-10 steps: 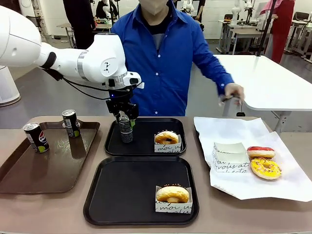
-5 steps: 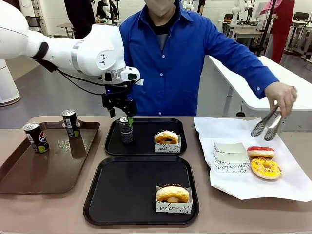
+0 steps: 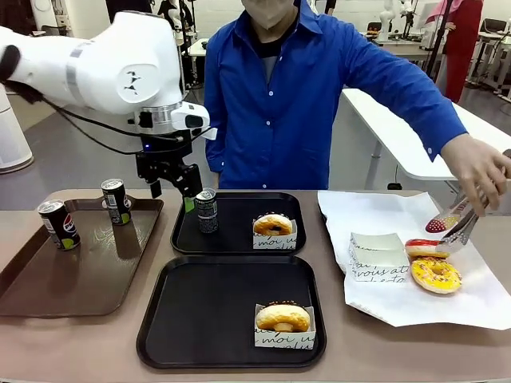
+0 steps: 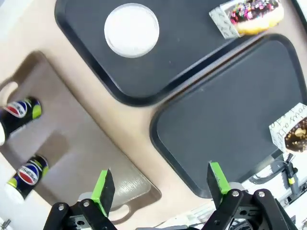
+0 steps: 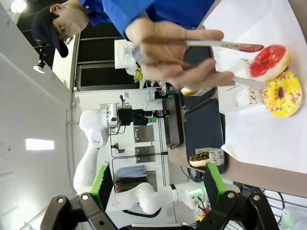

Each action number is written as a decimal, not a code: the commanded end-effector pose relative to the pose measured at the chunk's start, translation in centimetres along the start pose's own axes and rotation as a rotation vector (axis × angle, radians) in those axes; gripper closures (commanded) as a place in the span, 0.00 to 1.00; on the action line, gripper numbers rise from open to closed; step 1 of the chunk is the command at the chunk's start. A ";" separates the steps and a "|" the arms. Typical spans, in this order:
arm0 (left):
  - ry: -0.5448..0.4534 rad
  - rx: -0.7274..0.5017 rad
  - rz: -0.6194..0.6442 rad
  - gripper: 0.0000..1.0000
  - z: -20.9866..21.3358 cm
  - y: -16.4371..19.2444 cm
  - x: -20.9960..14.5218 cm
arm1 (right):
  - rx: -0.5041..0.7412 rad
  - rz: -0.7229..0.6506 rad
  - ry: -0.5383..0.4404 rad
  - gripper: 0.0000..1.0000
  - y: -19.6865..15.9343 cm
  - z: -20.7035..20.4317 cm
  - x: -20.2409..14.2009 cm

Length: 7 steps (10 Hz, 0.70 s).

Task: Set up donuts and drinks on trays.
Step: Pick up one Pepsi coke and place it on the Flat Tray, then pick up one Pepsi coke from the Handle tray and place it on the Flat Tray without a Pepsi coke.

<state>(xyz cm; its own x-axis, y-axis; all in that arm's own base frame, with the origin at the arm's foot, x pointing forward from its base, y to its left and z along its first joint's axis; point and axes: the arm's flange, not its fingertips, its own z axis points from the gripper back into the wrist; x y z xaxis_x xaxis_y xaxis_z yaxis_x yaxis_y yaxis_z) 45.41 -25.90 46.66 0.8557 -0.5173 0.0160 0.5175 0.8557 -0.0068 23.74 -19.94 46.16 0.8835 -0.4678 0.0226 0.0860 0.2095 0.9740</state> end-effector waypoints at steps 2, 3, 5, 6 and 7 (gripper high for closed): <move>0.014 0.015 -0.020 0.00 -0.1 0.1 1.9 | 0.016 0.005 0.004 0.00 0.0 0.0 0.0; 0.014 0.015 -0.020 0.00 -0.1 0.1 1.9 | 0.016 0.005 0.004 0.00 0.0 0.0 0.0; 0.014 0.015 -0.020 0.00 -0.1 0.1 1.9 | 0.016 0.005 0.004 0.00 0.0 0.0 0.0; 0.014 0.015 -0.020 0.00 -0.1 0.1 1.9 | 0.016 0.005 0.004 0.00 0.0 0.0 0.0; 0.014 0.015 -0.020 0.00 -0.1 0.1 1.9 | 0.016 0.005 0.004 0.00 0.0 0.0 0.0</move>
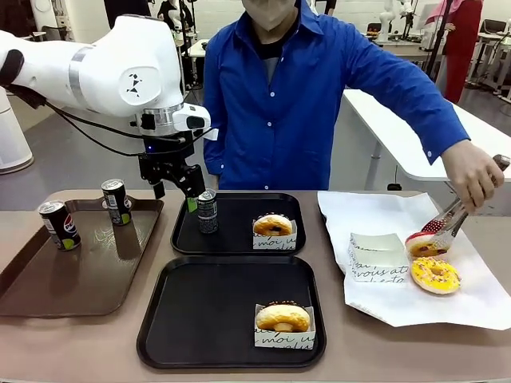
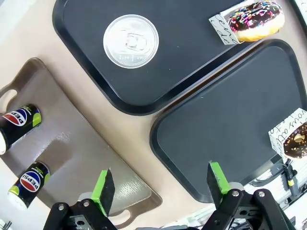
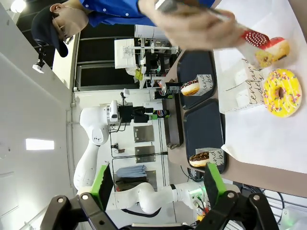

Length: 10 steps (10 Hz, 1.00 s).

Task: Set up donuts and drinks on trays.
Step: Pick up one Pepsi coke from the Handle tray and place it on the Flat Tray without a Pepsi coke.

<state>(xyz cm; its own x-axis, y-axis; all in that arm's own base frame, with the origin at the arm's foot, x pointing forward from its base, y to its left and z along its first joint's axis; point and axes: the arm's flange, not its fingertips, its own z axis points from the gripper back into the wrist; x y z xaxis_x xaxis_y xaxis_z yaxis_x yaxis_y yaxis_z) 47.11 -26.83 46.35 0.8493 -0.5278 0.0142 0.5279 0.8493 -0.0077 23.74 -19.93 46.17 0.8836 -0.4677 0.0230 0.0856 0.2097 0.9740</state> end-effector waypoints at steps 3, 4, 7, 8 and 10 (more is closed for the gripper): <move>0.030 -0.132 0.092 0.00 3.1 5.0 -3.1 | 0.016 0.004 0.004 0.00 -0.1 0.0 0.0; 0.006 -0.146 0.136 0.00 5.0 8.1 -5.2 | 0.016 0.004 0.004 0.00 -0.1 0.0 0.0; -0.027 -0.214 0.260 0.00 6.4 19.1 -12.1 | 0.016 0.004 0.004 0.00 -0.1 0.0 0.0; -0.021 -0.192 0.277 0.00 5.8 23.0 -13.0 | 0.016 0.004 0.004 0.00 -0.1 0.0 0.0; -0.049 -0.134 0.363 0.00 4.1 25.7 -16.1 | 0.016 0.004 0.004 0.00 -0.1 0.0 0.0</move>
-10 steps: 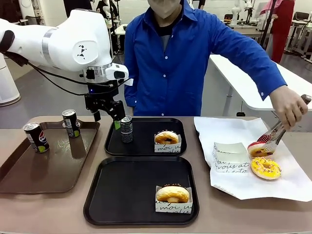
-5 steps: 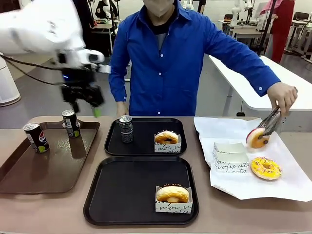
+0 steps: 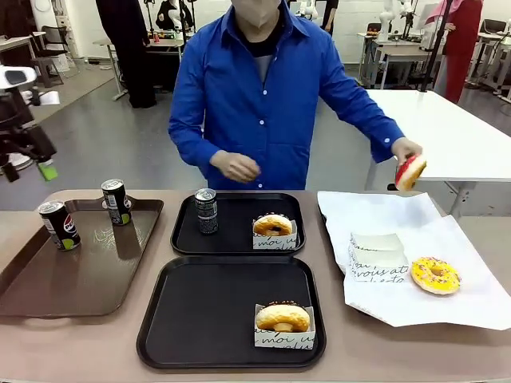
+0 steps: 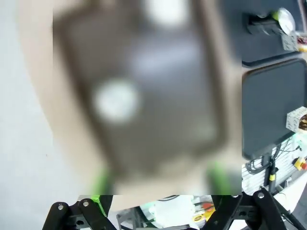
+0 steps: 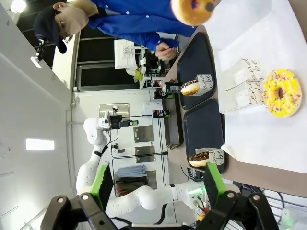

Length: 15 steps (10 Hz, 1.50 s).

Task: Set up donuts and drinks on trays.
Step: Pick up one Pepsi coke from the Handle tray and place it on the Flat Tray without a Pepsi coke.

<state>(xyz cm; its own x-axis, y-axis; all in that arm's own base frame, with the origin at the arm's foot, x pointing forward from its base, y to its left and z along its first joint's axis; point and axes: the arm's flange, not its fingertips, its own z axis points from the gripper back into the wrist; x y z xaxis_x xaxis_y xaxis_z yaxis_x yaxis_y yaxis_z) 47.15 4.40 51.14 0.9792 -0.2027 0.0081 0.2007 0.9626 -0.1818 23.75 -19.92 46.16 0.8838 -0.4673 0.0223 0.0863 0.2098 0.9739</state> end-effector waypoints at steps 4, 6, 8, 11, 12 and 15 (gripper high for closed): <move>-0.206 0.232 0.054 0.00 -2.8 -0.8 -2.2 | 0.017 0.005 0.003 0.00 -0.1 0.0 0.0; -0.108 0.141 0.028 0.00 -2.0 1.7 -1.4 | 0.017 0.005 0.003 0.00 -0.1 0.0 0.0; -0.108 0.141 0.028 0.00 -2.0 1.7 -1.4 | 0.017 0.005 0.003 0.00 -0.1 0.0 0.0; -0.112 0.166 0.040 0.00 -2.5 1.6 -1.7 | 0.017 0.005 0.003 0.00 -0.1 0.0 0.0; -0.083 0.073 0.044 0.00 -3.8 1.8 -0.1 | 0.017 0.005 0.003 0.00 -0.1 0.0 0.0; -0.147 0.123 0.129 0.00 -6.9 0.9 2.6 | 0.017 0.005 0.003 0.00 -0.1 0.0 0.0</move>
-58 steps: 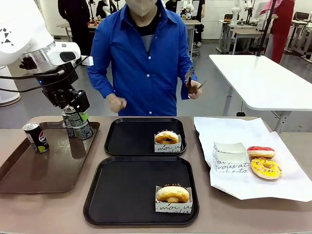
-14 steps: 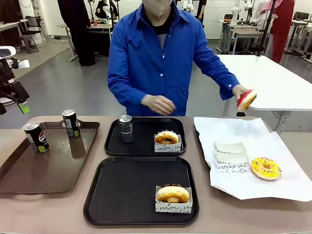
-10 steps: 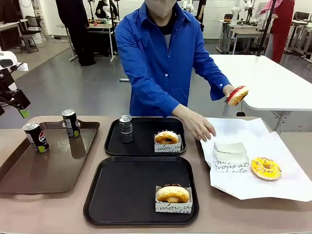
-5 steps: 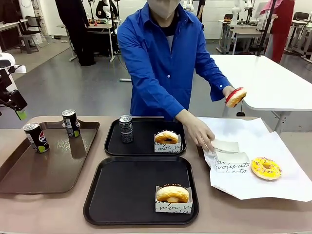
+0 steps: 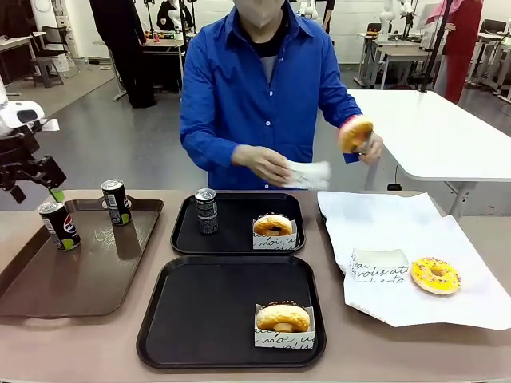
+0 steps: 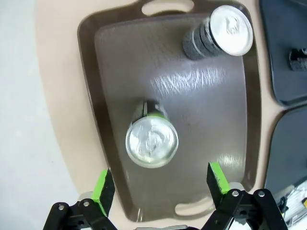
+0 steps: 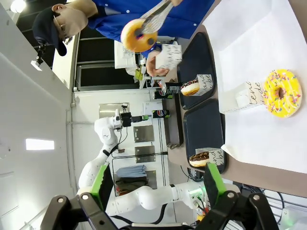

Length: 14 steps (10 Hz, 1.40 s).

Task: Set up donuts and drinks on trays.
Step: Pick up one Pepsi coke from the Handle tray and place it on the Flat Tray without a Pepsi coke.

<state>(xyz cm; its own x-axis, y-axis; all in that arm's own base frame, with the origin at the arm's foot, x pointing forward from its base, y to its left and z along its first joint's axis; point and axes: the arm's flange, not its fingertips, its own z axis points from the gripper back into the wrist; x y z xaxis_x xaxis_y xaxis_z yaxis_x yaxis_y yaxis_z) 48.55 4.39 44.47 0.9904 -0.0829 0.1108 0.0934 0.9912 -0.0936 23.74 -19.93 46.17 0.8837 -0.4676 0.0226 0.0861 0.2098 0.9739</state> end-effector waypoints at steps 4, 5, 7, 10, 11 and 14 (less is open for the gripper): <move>-0.030 0.132 -0.017 0.00 -1.8 -1.1 1.9 | 0.017 0.005 0.004 0.00 -0.1 0.0 0.0; -0.012 0.134 -0.011 0.00 -2.3 -1.1 1.8 | 0.017 0.005 0.004 0.00 -0.1 0.0 0.0; 0.032 0.114 -0.021 0.00 -3.1 -1.0 1.8 | 0.017 0.005 0.004 0.00 -0.1 0.0 0.0; 0.055 0.101 -0.019 0.00 -4.5 -0.8 1.7 | 0.017 0.005 0.004 0.00 -0.1 0.0 0.0; 0.047 0.105 -0.010 0.00 -4.8 -0.7 1.6 | 0.017 0.005 0.004 0.00 -0.1 0.0 0.0; 0.053 0.087 -0.029 0.00 -5.5 -0.4 2.2 | 0.017 0.005 0.004 0.00 -0.1 0.0 0.0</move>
<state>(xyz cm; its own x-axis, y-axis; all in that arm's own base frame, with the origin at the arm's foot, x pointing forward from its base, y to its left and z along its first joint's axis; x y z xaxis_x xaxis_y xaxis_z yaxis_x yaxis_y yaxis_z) 50.83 3.09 39.56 0.9921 -0.1163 0.0474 0.1162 0.9932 0.0043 23.74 -19.93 46.17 0.8837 -0.4676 0.0226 0.0861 0.2098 0.9739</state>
